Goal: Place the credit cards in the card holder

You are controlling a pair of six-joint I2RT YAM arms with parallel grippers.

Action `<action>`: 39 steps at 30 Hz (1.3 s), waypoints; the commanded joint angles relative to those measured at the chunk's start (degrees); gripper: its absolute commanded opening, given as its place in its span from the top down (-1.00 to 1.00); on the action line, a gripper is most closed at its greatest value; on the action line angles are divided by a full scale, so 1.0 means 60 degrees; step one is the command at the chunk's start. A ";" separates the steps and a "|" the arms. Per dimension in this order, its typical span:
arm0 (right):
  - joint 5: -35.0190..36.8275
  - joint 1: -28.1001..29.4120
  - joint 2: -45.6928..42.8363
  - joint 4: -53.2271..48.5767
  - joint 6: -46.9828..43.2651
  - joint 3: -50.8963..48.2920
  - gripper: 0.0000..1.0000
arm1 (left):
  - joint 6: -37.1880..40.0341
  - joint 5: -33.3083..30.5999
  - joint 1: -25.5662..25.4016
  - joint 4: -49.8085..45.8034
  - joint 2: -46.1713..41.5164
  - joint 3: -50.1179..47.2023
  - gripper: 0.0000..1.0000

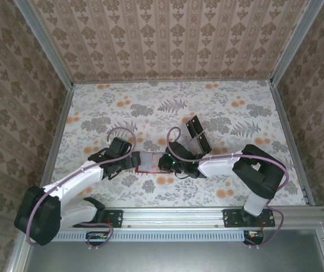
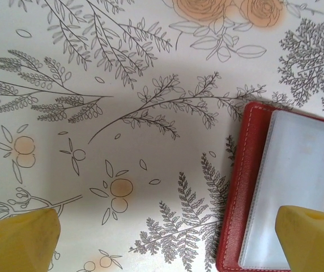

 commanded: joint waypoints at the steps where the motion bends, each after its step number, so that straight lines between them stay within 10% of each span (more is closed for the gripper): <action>1: 0.0236 -0.0147 -0.0102 0.0262 0.0251 -0.0309 1.00 | 0.0473 0.0303 0.0042 0.0060 0.0312 0.0322 -1.00; 39: 0.0365 -0.0633 -0.0728 0.1649 -0.0195 -0.0639 1.00 | 0.0252 -0.0206 -0.0412 0.0105 0.2614 0.0755 -0.99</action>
